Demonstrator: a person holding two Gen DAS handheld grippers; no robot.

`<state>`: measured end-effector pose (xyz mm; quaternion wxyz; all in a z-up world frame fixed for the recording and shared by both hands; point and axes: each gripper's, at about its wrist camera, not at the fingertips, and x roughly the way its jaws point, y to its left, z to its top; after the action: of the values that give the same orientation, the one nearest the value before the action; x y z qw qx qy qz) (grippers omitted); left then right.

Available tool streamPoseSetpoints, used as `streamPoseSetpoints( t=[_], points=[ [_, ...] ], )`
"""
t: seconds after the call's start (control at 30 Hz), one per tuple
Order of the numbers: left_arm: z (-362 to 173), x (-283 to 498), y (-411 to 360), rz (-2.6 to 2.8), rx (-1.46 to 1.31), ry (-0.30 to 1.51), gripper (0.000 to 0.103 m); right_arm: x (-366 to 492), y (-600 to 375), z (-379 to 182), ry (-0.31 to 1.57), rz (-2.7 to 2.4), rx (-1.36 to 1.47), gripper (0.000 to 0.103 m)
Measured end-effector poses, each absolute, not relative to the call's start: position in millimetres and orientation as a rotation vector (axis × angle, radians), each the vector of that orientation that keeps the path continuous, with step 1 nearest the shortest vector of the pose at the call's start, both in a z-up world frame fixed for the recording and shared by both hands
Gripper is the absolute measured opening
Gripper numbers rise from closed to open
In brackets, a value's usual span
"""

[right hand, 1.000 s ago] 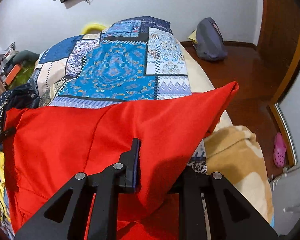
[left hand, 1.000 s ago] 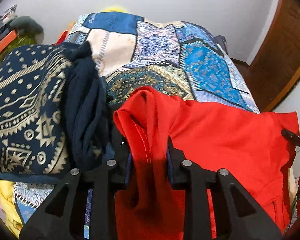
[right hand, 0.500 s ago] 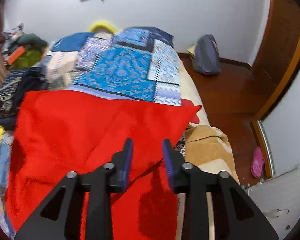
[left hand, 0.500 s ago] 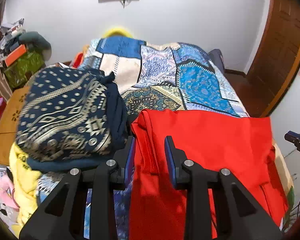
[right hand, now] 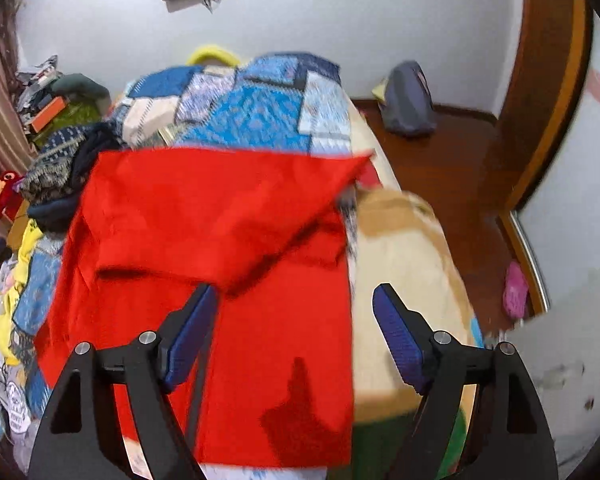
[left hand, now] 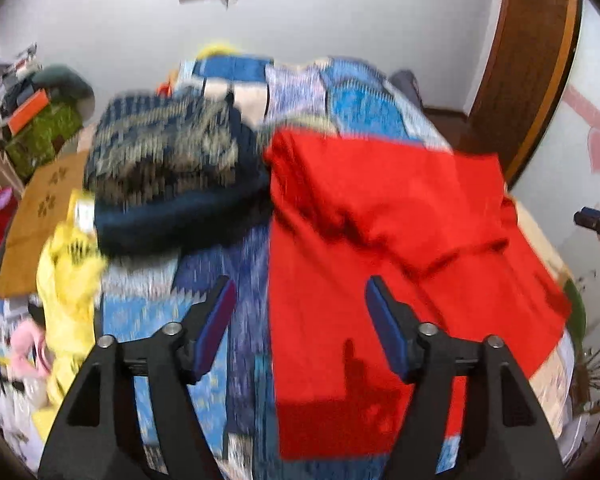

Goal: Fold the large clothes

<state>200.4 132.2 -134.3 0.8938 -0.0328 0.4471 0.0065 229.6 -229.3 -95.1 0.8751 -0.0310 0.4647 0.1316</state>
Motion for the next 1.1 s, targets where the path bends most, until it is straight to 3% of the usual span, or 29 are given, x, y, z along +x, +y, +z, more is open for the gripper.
streamPoseSetpoints(
  t=[0.37,0.47,0.63,0.8,0.87,0.93,0.97,1.0,1.03,1.1],
  points=[
    [-239,168,139,-0.013,-0.267,1.208,0.073,189,-257,-147,1.112,0.239,0.032,0.078],
    [-248,164,145,-0.004,-0.35,1.193,0.08,185,-262,-167,1.161,0.235,0.07,0.078],
    [-261,164,150,-0.107,-0.541,1.204,0.082,182,-267,-182,1.2,0.266,0.187,0.078],
    [-258,164,136,-0.123,-0.511,1.186,0.084,185,-268,-183,1.162,0.271,0.19,0.078],
    [-254,168,128,-0.122,-0.482,1.173,0.079,191,-269,-190,1.164,0.23,0.159,0.075],
    [-247,173,117,-0.113,-0.433,1.153,0.057,194,-268,-198,1.182,0.175,0.11,0.06],
    [-242,173,112,-0.106,-0.394,1.14,0.05,192,-266,-197,1.176,0.171,0.094,0.06],
    [-237,174,106,-0.097,-0.352,1.13,0.035,188,-264,-193,1.157,0.18,0.081,0.055],
    [-235,175,102,-0.089,-0.326,1.128,0.022,186,-262,-191,1.15,0.193,0.076,0.043],
    [-232,178,93,-0.076,-0.285,1.13,0.011,179,-258,-187,1.142,0.213,0.052,0.032]
  ],
)
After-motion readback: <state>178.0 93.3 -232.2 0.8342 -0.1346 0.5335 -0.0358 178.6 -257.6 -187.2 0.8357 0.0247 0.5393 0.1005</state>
